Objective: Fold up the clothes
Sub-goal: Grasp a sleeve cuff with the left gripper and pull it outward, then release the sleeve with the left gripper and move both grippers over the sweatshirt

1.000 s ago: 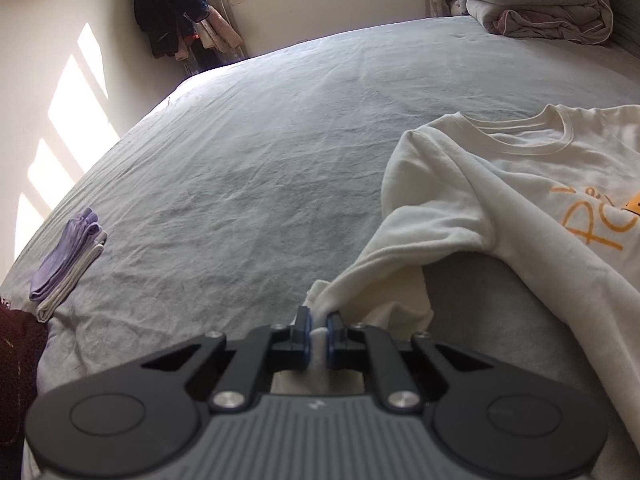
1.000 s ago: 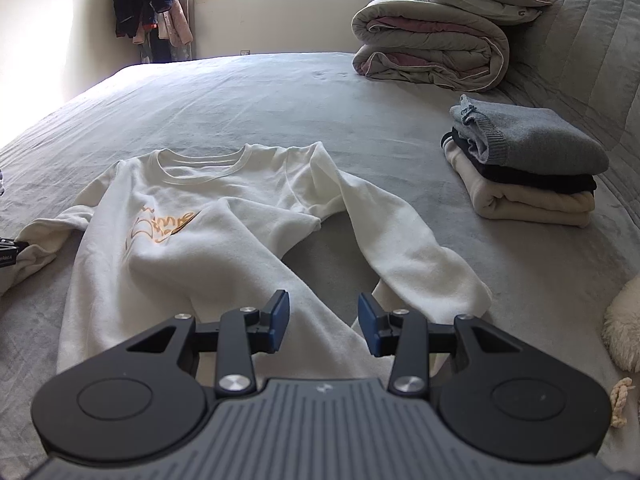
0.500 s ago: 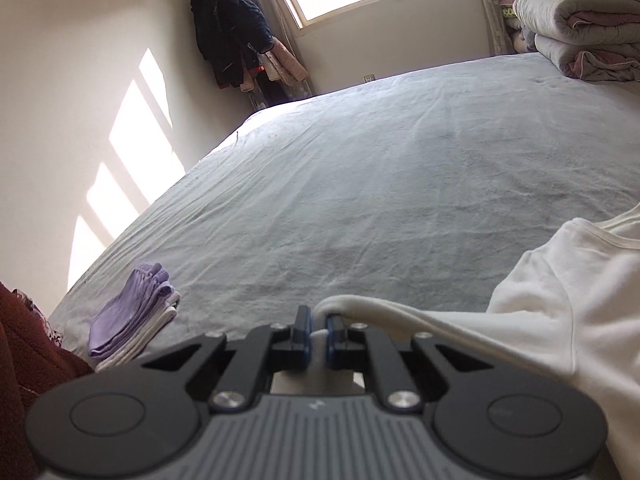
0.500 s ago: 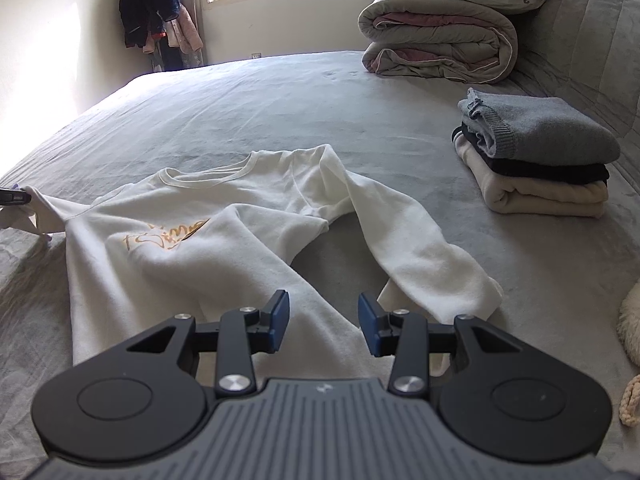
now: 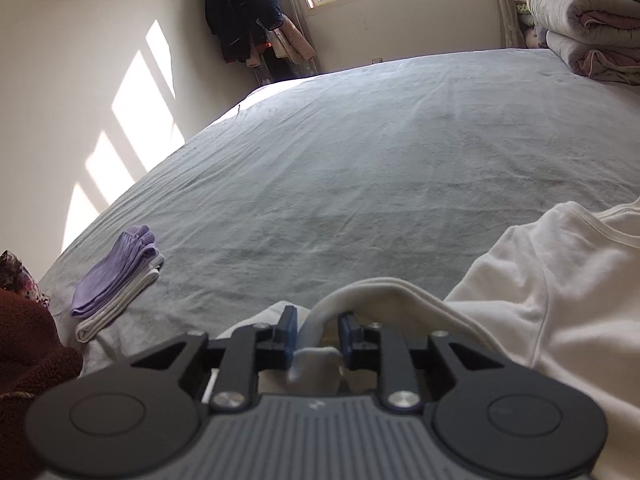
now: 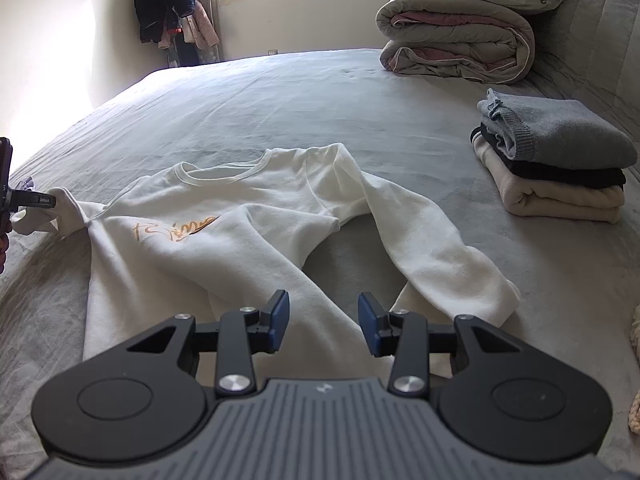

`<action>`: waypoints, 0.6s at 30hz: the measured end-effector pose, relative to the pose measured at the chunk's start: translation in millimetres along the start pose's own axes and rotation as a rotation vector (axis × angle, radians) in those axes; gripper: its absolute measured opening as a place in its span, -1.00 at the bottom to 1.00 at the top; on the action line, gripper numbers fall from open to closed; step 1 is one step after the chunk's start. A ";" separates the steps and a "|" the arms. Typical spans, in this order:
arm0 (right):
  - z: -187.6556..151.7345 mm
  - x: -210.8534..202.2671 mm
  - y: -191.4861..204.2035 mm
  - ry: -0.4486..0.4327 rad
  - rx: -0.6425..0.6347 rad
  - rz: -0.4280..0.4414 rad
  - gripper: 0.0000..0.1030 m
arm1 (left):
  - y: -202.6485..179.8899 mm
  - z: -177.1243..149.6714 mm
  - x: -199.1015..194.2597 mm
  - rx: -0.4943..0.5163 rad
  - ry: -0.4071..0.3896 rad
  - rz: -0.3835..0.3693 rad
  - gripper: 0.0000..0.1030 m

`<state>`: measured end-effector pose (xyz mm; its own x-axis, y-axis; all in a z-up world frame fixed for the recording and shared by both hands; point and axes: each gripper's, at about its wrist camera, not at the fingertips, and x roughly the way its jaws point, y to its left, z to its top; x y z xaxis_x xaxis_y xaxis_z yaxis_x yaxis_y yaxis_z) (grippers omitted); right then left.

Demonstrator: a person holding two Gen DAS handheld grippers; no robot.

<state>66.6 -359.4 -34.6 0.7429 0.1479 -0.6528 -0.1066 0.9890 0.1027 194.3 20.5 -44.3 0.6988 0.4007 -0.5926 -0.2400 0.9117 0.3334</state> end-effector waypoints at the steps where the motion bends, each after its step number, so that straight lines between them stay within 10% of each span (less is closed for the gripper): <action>1: -0.4 -1.3 -0.3 -0.001 0.000 -0.002 -0.17 | -0.8 -2.1 -3.0 -0.005 0.007 -0.010 -0.34; 18: -15.4 -25.9 -2.1 0.002 -0.015 -0.035 -0.02 | -38.9 -61.6 -88.6 -0.081 0.153 -0.363 0.07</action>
<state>37.5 -365.3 -29.4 0.7451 0.1135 -0.6572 -0.0905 0.9935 0.0690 100.2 -44.9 -50.0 0.6412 0.0542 -0.7655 -0.0524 0.9983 0.0268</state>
